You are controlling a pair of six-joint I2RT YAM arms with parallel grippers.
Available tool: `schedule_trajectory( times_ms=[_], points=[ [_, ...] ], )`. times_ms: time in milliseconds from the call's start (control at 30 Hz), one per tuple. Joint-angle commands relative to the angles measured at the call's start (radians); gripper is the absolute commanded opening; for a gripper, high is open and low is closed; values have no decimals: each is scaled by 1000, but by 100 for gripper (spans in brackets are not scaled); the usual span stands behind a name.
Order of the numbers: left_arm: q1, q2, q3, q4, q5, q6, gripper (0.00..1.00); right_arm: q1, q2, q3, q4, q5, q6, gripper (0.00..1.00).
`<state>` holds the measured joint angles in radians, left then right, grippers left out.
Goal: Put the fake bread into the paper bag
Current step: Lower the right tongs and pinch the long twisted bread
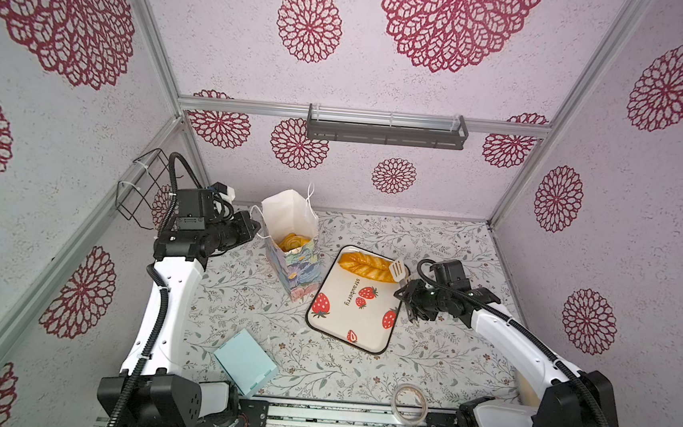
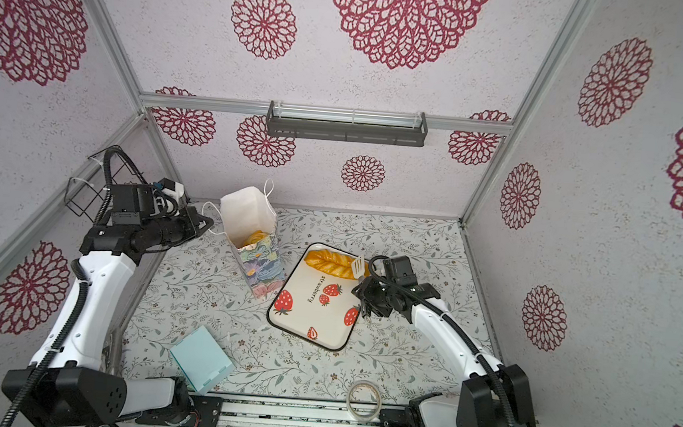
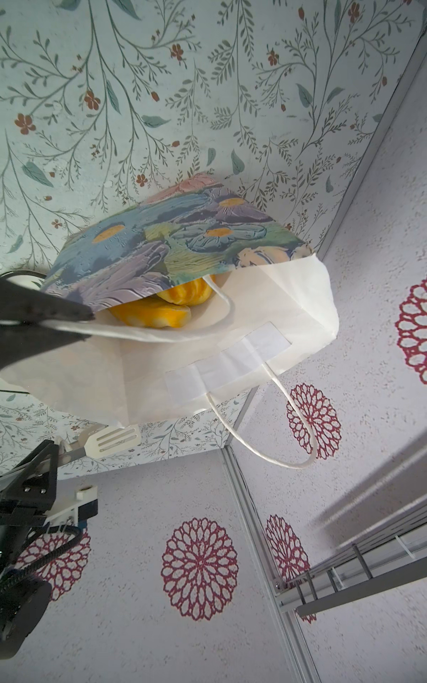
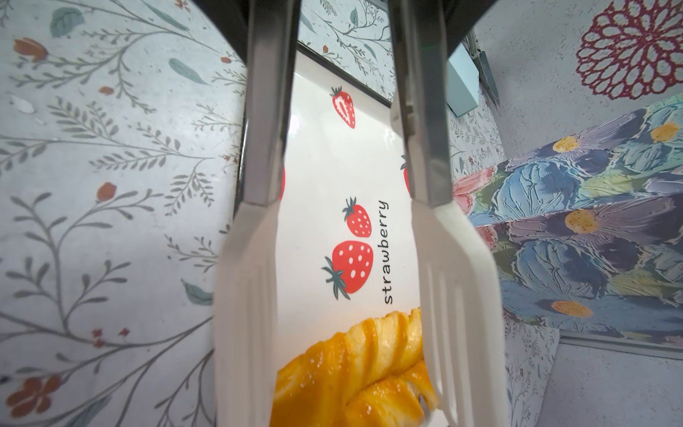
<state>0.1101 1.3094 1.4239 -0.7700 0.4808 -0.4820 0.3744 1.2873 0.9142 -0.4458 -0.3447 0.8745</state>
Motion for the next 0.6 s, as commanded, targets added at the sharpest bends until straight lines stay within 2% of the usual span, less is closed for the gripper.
schedule_trajectory(
  times_ms=[0, 567],
  points=[
    [-1, -1, 0, 15, 4, -1, 0, -12, 29, 56, -8, -8, -92, 54],
    [-2, 3, 0, 11, -2, 5, 0, -30, 58, 67, -16, 97, -173, 54]
  ],
)
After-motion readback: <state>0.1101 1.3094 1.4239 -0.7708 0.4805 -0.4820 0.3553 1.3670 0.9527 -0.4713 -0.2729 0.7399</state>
